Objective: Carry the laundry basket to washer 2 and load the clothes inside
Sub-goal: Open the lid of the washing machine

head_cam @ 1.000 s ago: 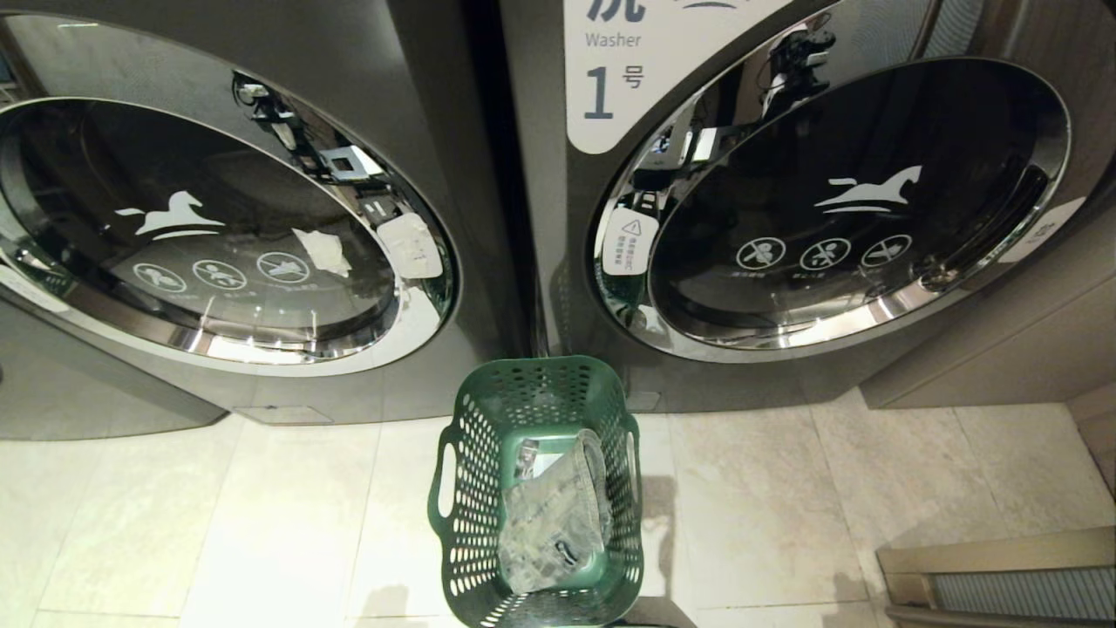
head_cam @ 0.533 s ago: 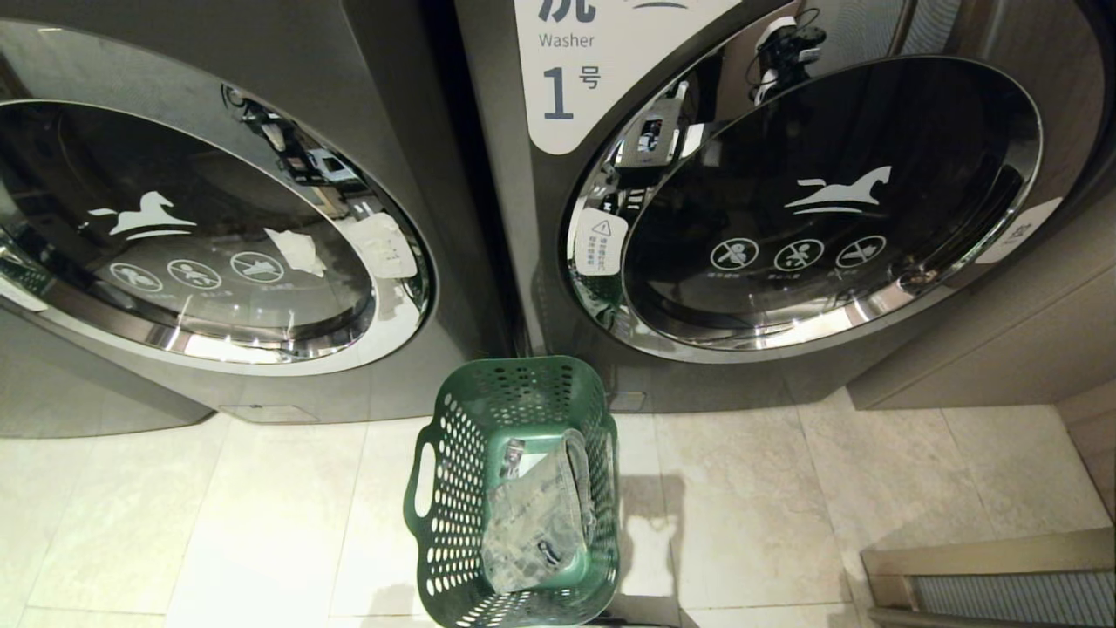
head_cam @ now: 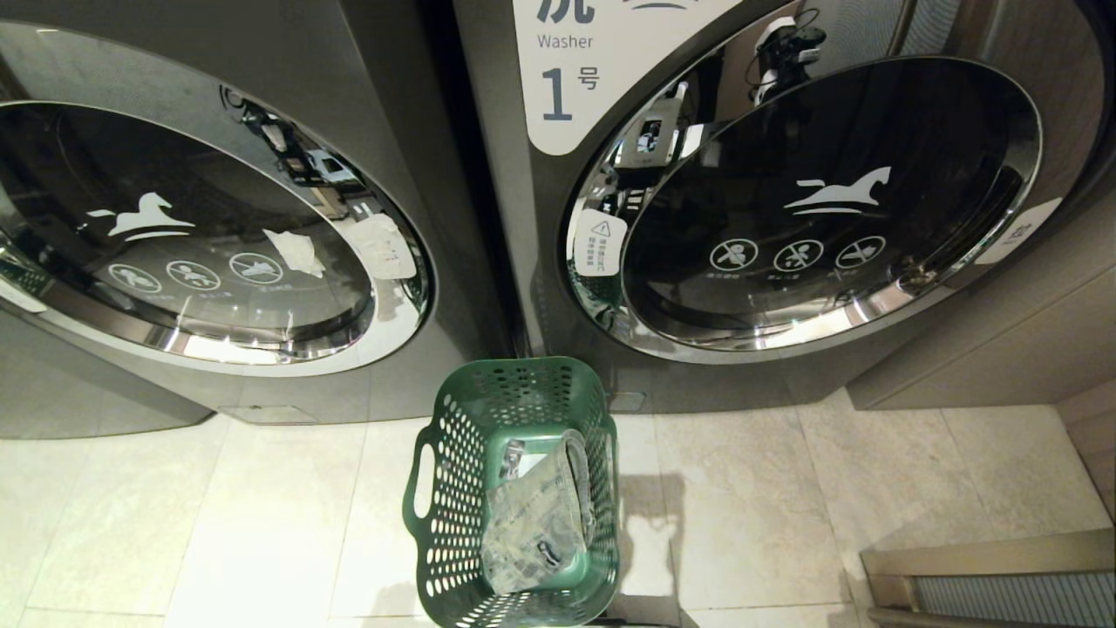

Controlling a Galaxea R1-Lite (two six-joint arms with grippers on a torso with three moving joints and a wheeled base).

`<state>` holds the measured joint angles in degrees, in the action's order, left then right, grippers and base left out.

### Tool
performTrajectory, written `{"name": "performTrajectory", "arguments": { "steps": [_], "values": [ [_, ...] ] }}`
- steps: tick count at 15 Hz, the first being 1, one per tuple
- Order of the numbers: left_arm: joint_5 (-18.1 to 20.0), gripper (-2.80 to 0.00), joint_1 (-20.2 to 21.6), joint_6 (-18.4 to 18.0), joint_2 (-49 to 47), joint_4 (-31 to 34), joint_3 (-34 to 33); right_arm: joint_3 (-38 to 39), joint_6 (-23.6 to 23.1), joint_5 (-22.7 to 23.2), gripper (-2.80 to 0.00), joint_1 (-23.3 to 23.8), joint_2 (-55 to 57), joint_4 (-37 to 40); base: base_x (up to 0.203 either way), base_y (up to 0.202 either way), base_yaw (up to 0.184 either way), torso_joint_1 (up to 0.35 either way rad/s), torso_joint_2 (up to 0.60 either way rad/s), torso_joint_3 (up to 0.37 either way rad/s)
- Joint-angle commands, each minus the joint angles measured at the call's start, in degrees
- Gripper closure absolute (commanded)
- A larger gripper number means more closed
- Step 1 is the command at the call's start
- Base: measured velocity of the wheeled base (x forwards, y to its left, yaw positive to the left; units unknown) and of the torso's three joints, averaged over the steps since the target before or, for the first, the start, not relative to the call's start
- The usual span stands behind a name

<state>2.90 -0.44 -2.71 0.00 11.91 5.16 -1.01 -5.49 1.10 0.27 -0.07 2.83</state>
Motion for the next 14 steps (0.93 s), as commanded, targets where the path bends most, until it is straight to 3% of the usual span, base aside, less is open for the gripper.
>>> {"name": "performTrajectory", "arguments": {
  "steps": [1,4,7,9,11,14],
  "values": [
    [2.2,0.0,0.0,0.5,-0.2,-2.2,2.8,0.0,0.0,0.0,0.0,0.0,0.0,0.0,0.0,0.0,0.0,0.0,0.0,0.0],
    [6.2,0.0,-0.2,2.5,-9.6,-3.0,12.8,0.0,0.0,0.0,0.0,0.0,0.0,0.0,0.0,0.0,0.0,0.0,0.0,0.0],
    [8.1,0.0,-1.1,8.1,-26.5,-3.6,21.0,0.0,0.0,0.0,0.0,0.0,0.0,0.1,0.0,0.0,0.0,0.0,0.0,0.0],
    [11.8,0.0,-1.4,10.8,-37.6,-6.4,23.3,0.0,0.0,0.0,0.0,0.0,0.0,0.1,0.0,0.0,0.0,0.0,0.0,0.0],
    [15.9,0.0,-1.5,11.4,-48.2,-12.1,24.0,0.0,0.0,0.0,0.0,0.0,0.0,0.1,0.0,0.0,0.0,0.0,0.0,0.0],
    [18.4,0.0,-1.6,9.1,-65.0,-22.3,24.2,0.0,0.0,0.0,0.0,0.0,0.0,0.1,0.0,0.0,0.0,0.0,0.0,0.0]
  ]
}}
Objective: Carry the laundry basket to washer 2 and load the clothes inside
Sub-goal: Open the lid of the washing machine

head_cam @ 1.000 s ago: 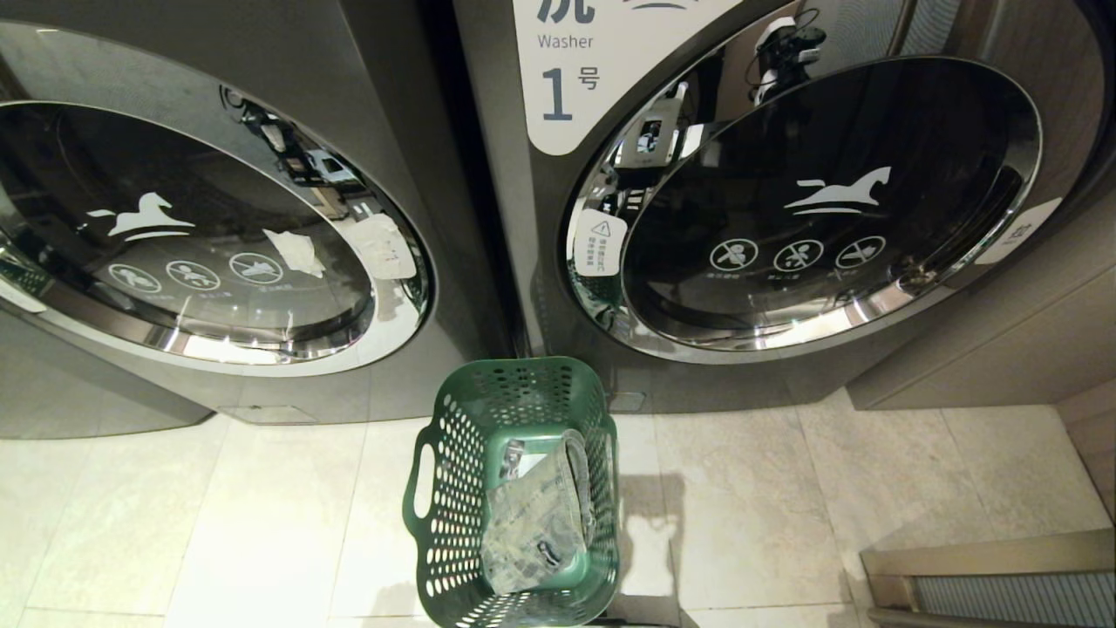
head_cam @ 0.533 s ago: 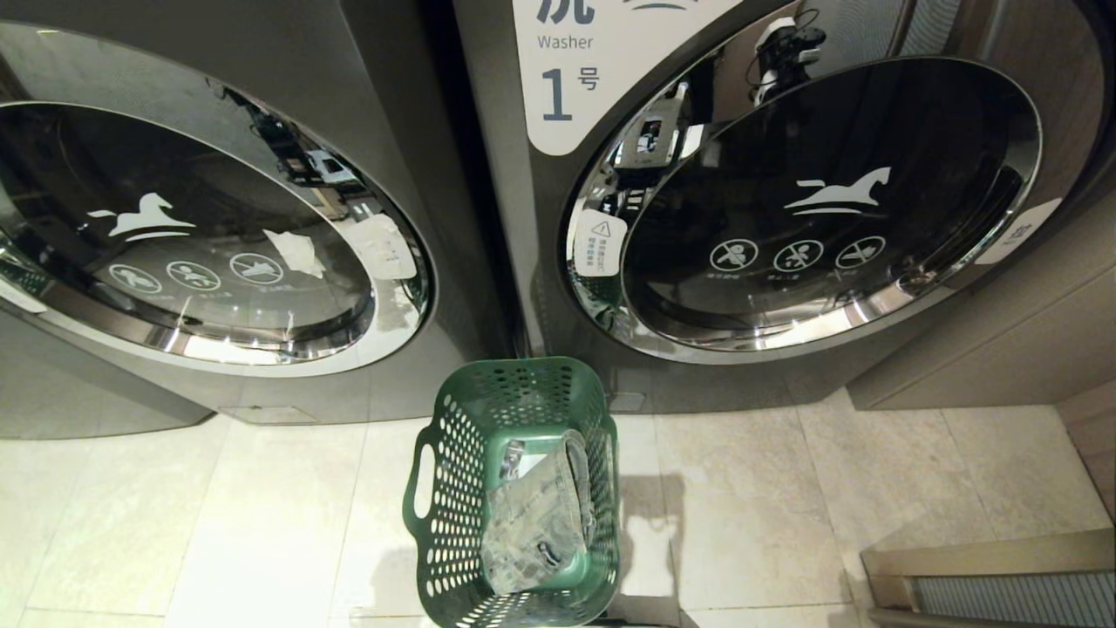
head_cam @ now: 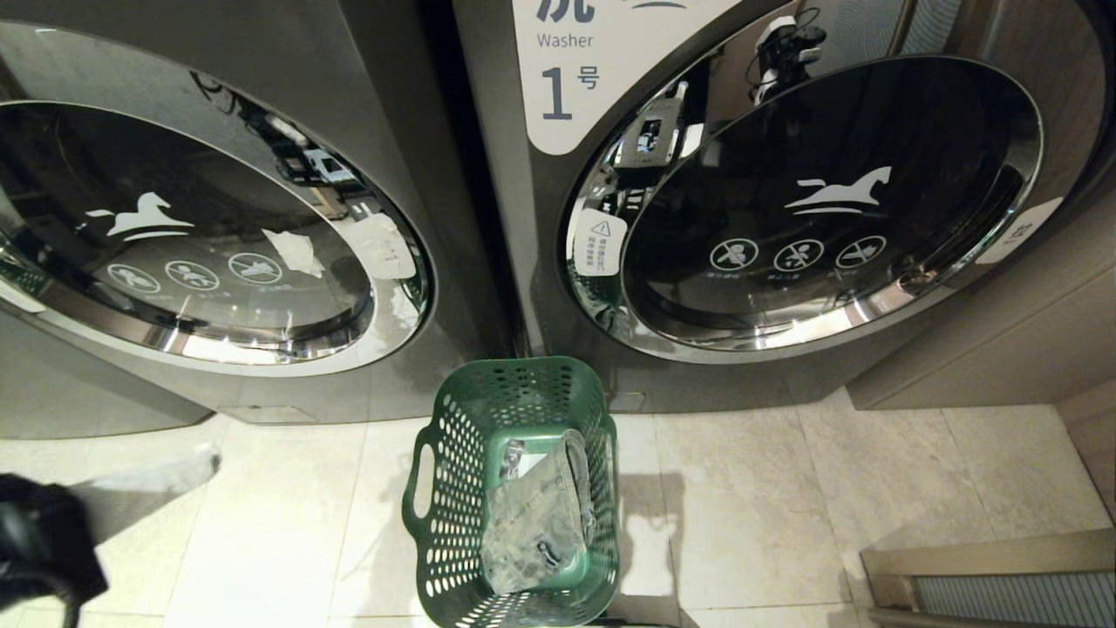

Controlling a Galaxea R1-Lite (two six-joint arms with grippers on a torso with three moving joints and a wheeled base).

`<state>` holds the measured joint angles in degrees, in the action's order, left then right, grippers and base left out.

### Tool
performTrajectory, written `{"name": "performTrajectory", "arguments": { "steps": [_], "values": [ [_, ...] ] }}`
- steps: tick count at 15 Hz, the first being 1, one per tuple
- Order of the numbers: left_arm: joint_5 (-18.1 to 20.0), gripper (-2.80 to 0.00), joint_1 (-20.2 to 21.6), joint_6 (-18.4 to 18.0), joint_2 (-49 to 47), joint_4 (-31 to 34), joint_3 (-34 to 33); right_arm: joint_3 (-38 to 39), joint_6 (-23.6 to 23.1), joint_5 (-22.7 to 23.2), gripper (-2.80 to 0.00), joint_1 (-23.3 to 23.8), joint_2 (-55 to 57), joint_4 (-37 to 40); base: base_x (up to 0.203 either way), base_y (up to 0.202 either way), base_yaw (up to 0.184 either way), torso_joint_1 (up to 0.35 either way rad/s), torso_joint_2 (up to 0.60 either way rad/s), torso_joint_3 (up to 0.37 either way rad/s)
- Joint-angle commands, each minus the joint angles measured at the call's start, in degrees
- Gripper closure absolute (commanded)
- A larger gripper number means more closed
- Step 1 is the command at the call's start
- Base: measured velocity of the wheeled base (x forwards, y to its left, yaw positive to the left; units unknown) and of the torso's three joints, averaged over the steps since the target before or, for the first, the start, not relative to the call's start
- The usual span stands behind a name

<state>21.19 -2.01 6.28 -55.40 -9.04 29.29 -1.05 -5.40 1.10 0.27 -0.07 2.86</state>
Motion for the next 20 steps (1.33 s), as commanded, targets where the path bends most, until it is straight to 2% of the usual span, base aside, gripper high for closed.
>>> {"name": "performTrajectory", "arguments": {
  "steps": [1,2,4,6,8,10,12,17,20],
  "values": [
    [0.5,0.0,0.0,-0.3,-15.7,-5.7,0.2,0.0,0.0,0.0,0.0,0.0,0.0,0.0,0.0,0.0,0.0,0.0,0.0,0.0],
    [1.1,-2.8,0.3,-0.5,-22.5,-12.0,0.2,0.0,0.0,0.0,0.0,0.0,0.0,0.0,0.0,0.0,0.0,0.0,0.0,0.0],
    [2.8,-2.8,1.0,-0.8,-34.2,-26.6,1.1,0.0,-0.1,0.0,0.0,0.0,0.0,0.0,0.0,0.0,0.0,0.0,0.0,0.0],
    [5.1,-2.8,1.1,-1.4,-41.9,-44.4,2.1,0.0,-0.1,0.0,0.0,0.0,0.0,0.0,0.0,0.0,0.0,0.0,0.0,0.0],
    [6.1,-2.8,1.9,-2.8,-42.2,-51.1,2.6,0.0,0.0,0.0,0.0,0.0,0.0,0.0,0.0,0.0,0.0,0.0,0.0,0.0],
    [6.8,-2.8,3.3,-6.0,-42.0,-62.2,2.4,0.0,0.0,0.0,0.0,0.0,0.0,0.0,0.0,0.0,0.0,0.0,0.0,0.0],
    [7.3,-2.8,3.0,-7.2,-41.8,-66.1,2.4,0.0,0.0,0.0,0.0,0.0,0.0,0.0,0.0,0.0,0.0,0.0,0.0,0.0],
    [17.6,-2.8,3.0,-6.7,-42.5,-67.4,0.0,0.0,0.0,0.0,0.0,0.0,0.0,0.0,0.0,0.0,0.0,0.0,0.0,0.0],
    [18.6,-2.8,3.5,-7.3,-44.4,-69.0,0.6,0.0,0.0,0.0,0.0,0.0,0.0,0.0,0.0,0.0,0.0,0.0,0.0,0.0]
  ]
}}
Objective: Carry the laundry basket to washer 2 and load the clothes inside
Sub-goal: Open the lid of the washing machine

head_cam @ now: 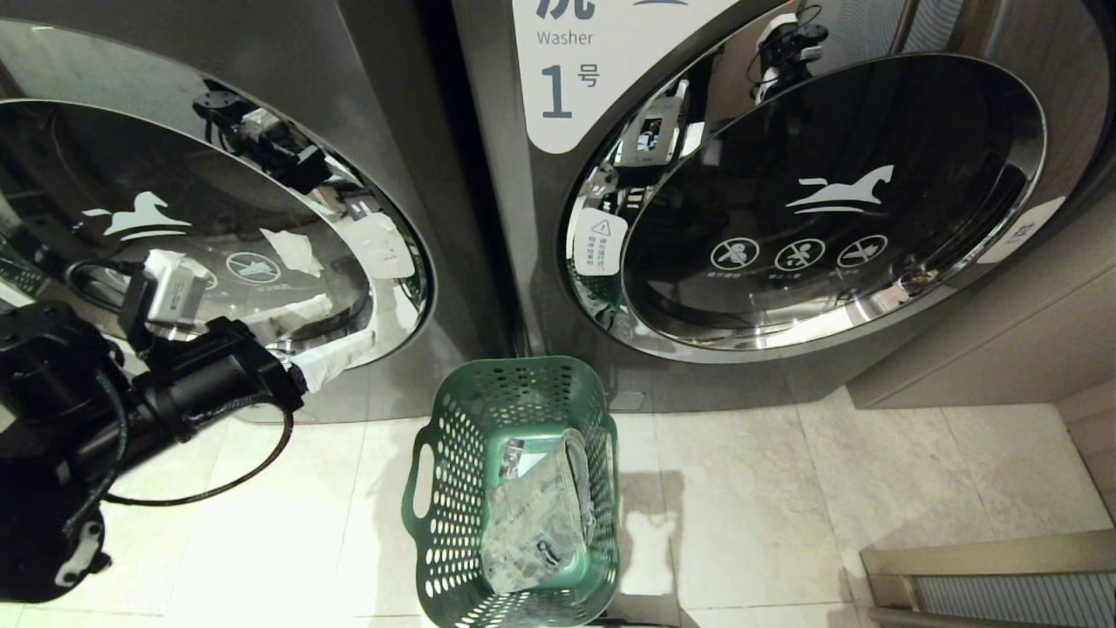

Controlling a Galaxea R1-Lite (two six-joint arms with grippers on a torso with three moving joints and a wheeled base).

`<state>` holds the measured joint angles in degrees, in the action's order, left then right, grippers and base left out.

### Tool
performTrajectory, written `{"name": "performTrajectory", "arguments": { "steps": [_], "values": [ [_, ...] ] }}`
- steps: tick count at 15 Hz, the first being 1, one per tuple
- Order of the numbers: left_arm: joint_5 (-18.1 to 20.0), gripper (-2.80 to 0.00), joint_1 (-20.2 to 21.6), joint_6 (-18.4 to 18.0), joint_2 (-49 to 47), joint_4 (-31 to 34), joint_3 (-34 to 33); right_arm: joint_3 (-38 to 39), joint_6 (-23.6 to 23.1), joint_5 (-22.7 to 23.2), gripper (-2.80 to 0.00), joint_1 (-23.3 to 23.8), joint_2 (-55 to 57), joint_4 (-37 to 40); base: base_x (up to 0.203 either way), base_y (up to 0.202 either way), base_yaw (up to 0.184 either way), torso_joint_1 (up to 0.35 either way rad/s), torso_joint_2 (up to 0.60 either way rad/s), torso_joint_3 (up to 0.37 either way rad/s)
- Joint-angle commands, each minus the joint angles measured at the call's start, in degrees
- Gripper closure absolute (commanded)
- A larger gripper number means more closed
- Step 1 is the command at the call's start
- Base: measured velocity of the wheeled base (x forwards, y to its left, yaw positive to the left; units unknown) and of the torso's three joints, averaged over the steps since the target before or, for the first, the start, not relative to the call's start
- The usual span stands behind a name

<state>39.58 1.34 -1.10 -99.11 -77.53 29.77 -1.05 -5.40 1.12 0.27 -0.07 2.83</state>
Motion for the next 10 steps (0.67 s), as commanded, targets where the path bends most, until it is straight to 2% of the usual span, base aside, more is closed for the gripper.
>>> {"name": "performTrajectory", "arguments": {
  "steps": [1,5,8,10],
  "values": [
    [0.2,-2.8,0.2,-0.5,-0.9,-0.7,0.3,0.0,-0.1,0.0,0.0,0.0,0.0,0.1,0.0,0.0,0.0,0.0,0.0,0.0],
    [0.2,-2.8,1.5,-6.6,-5.0,-2.8,2.0,0.0,0.0,0.0,0.0,0.0,0.0,0.1,0.0,0.0,0.0,0.0,0.0,0.0],
    [0.1,-2.8,2.2,-7.3,-7.5,-3.5,5.2,0.0,0.0,0.0,0.0,0.0,0.0,0.1,0.0,0.0,0.0,0.0,0.0,0.0],
    [0.1,-2.8,2.2,-7.0,-7.4,-4.6,4.9,0.0,0.0,0.0,0.0,0.0,0.0,0.1,0.0,0.0,0.0,0.0,0.0,0.0]
  ]
}}
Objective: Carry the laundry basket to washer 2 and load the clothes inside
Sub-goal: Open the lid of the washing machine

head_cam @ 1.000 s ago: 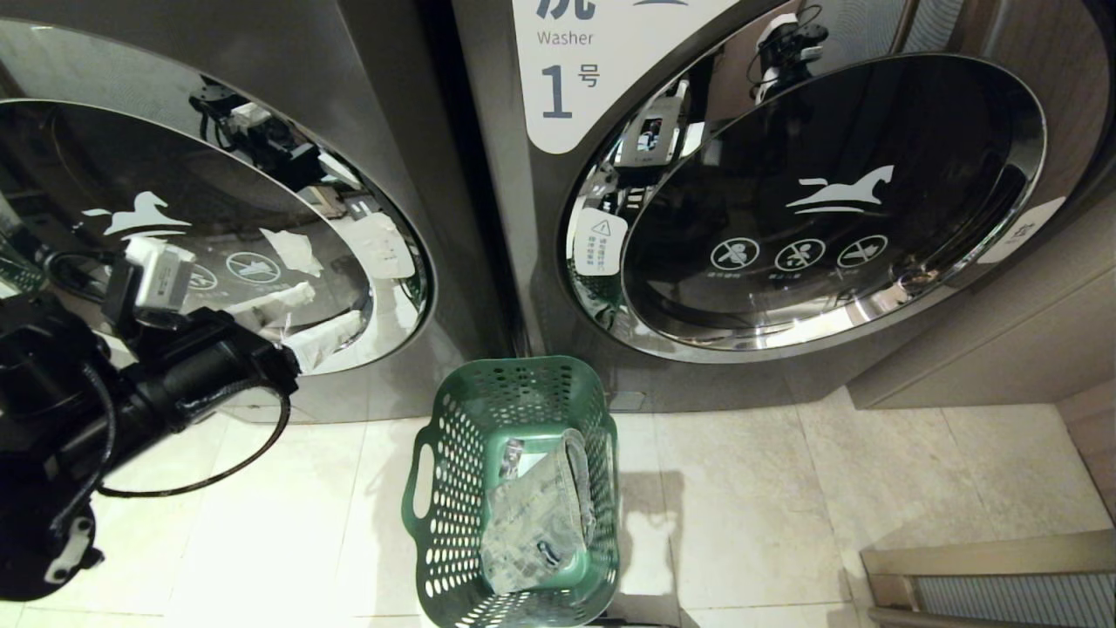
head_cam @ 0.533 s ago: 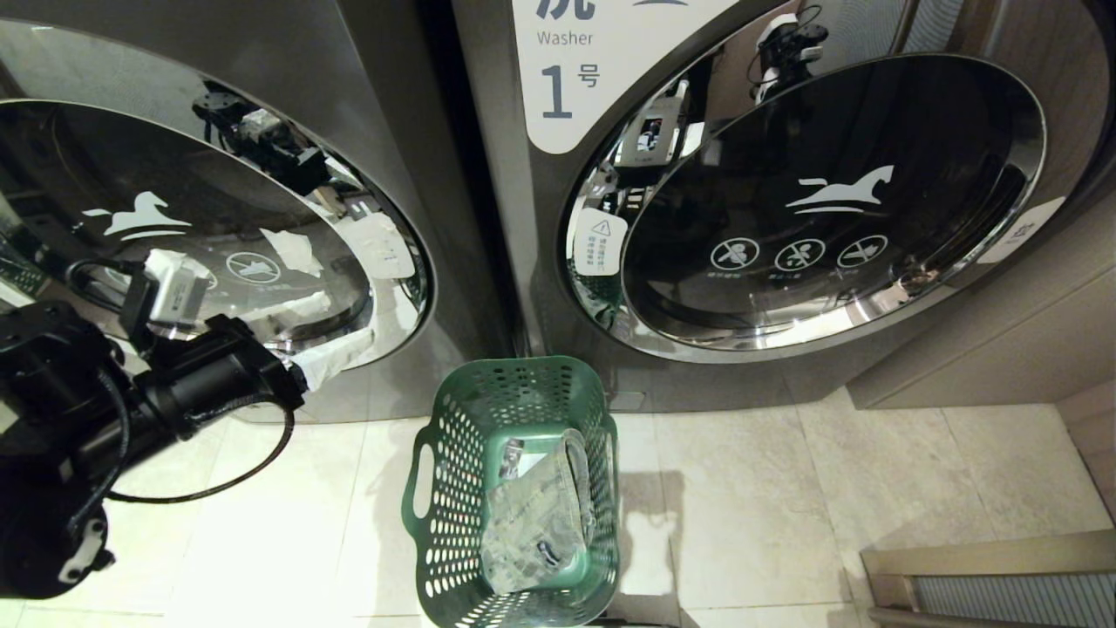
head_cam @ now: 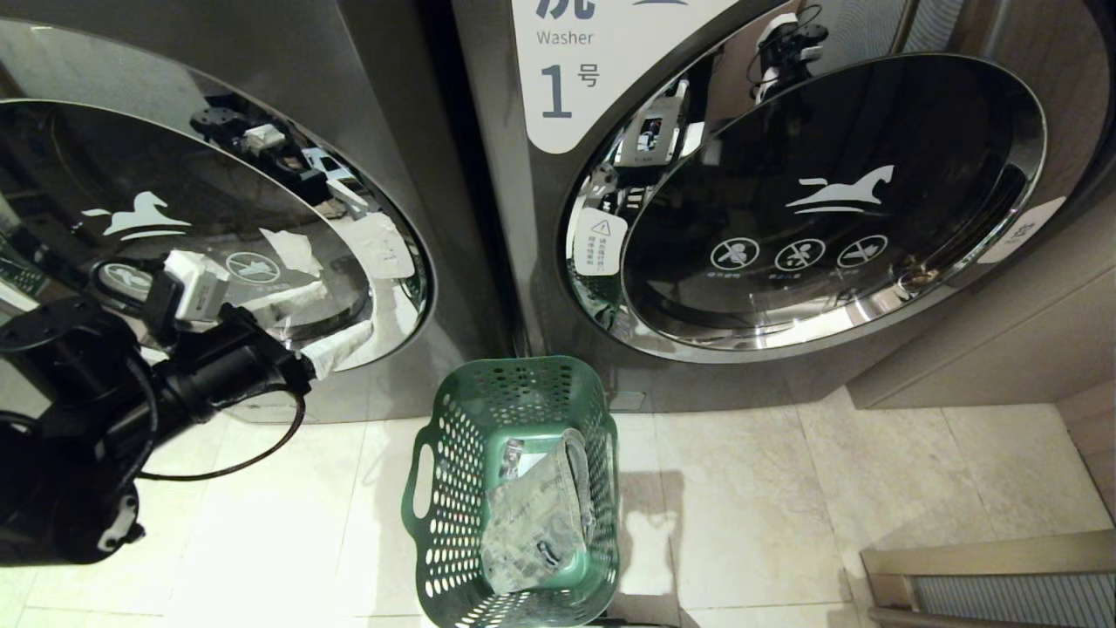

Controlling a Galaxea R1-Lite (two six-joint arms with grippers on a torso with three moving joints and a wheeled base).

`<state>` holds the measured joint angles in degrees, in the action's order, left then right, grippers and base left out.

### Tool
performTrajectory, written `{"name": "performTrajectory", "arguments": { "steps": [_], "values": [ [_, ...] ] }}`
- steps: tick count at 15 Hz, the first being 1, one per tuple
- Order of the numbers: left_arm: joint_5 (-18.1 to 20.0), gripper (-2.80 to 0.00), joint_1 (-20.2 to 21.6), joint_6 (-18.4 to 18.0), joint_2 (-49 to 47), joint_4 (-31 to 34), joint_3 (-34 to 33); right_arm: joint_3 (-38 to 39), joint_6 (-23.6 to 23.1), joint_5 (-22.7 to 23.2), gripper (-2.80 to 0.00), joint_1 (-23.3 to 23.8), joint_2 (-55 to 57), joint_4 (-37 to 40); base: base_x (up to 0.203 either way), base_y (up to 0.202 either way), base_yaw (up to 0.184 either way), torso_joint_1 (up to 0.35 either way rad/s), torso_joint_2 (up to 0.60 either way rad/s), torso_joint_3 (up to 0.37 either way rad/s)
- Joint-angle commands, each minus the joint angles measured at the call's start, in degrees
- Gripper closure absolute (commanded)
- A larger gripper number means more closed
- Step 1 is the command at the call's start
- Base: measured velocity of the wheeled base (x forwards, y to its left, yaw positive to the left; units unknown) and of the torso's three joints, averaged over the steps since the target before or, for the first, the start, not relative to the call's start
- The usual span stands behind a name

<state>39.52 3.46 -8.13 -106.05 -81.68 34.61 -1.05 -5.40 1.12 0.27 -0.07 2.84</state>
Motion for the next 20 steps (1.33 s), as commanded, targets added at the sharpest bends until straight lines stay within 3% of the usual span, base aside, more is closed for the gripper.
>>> {"name": "performTrajectory", "arguments": {
  "steps": [1,9,15,20],
  "values": [
    [0.2,-2.8,0.1,0.1,-0.8,-0.7,0.3,0.0,0.0,0.0,0.0,0.0,0.0,0.0,0.0,0.0,0.0,0.0,0.0,0.0],
    [-0.2,-2.8,0.1,0.1,-6.7,-0.7,8.8,0.0,0.0,0.0,0.0,0.0,0.0,0.1,0.0,0.0,0.0,0.0,0.0,0.0],
    [-0.3,-2.8,-1.1,4.3,-8.2,-0.6,12.3,0.0,0.0,0.0,0.0,0.0,0.0,0.1,0.0,0.0,0.0,0.0,0.0,0.0],
    [-0.4,-2.8,-2.7,4.4,-9.2,-0.5,14.3,0.0,0.0,0.0,0.0,0.0,0.0,0.1,0.0,0.0,0.0,0.0,0.0,0.0]
  ]
}}
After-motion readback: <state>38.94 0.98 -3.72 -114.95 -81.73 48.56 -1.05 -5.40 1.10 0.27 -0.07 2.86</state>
